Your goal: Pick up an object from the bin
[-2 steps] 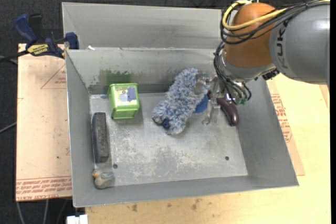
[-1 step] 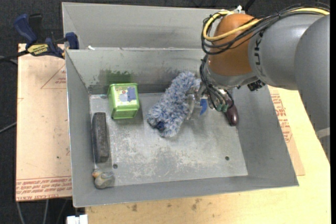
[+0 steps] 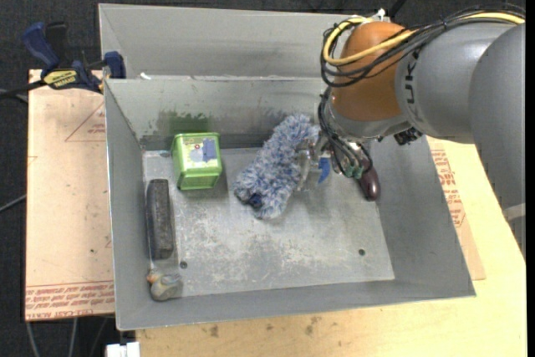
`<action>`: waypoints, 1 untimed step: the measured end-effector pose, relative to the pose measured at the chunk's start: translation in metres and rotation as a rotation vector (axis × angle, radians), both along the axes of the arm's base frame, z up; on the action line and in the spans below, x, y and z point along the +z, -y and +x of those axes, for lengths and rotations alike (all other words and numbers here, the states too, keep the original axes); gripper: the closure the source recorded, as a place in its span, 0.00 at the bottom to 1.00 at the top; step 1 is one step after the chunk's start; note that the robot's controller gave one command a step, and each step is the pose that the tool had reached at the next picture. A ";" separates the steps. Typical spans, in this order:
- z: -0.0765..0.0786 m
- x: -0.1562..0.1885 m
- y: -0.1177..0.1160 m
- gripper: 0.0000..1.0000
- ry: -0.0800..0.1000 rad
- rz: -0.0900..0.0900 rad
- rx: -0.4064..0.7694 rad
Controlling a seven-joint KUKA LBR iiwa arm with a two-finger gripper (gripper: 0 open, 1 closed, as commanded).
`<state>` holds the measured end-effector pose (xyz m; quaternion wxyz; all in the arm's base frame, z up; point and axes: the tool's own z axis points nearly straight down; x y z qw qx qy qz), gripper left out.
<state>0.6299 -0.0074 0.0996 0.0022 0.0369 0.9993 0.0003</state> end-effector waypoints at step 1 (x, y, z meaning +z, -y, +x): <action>0.013 0.141 -0.003 1.00 0.000 0.000 0.024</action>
Offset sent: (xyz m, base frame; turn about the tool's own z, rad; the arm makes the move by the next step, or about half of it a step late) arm 0.0000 0.0000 0.0000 0.0000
